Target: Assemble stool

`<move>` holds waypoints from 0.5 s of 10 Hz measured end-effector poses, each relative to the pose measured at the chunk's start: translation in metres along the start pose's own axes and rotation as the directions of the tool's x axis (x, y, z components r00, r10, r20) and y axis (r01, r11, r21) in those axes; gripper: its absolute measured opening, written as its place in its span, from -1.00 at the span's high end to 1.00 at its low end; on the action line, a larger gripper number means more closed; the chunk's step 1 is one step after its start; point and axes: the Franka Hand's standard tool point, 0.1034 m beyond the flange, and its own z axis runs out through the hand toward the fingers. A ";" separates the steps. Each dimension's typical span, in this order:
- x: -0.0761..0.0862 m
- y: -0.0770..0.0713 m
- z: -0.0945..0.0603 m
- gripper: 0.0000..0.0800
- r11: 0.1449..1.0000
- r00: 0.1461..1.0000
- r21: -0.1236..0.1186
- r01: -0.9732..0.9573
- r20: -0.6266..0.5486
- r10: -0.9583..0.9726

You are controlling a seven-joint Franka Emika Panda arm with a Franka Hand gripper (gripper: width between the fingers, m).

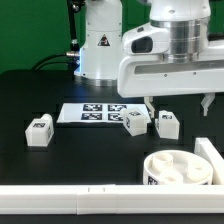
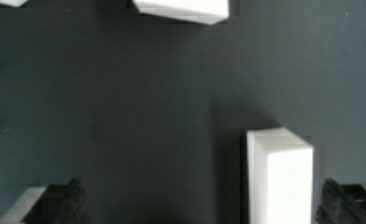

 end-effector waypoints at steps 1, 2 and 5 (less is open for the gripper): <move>-0.002 0.002 -0.001 -0.62 1.000 0.999 -0.002 0.010 0.043 -0.010; -0.001 0.002 -0.001 -0.62 1.000 0.998 -0.004 0.010 0.062 -0.010; -0.005 -0.001 -0.006 -0.62 0.999 0.924 -0.047 -0.027 0.380 0.043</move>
Offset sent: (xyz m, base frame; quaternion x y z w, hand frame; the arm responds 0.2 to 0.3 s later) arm -0.0087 -0.0218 -0.0088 -0.0349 -0.2616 0.0472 0.9634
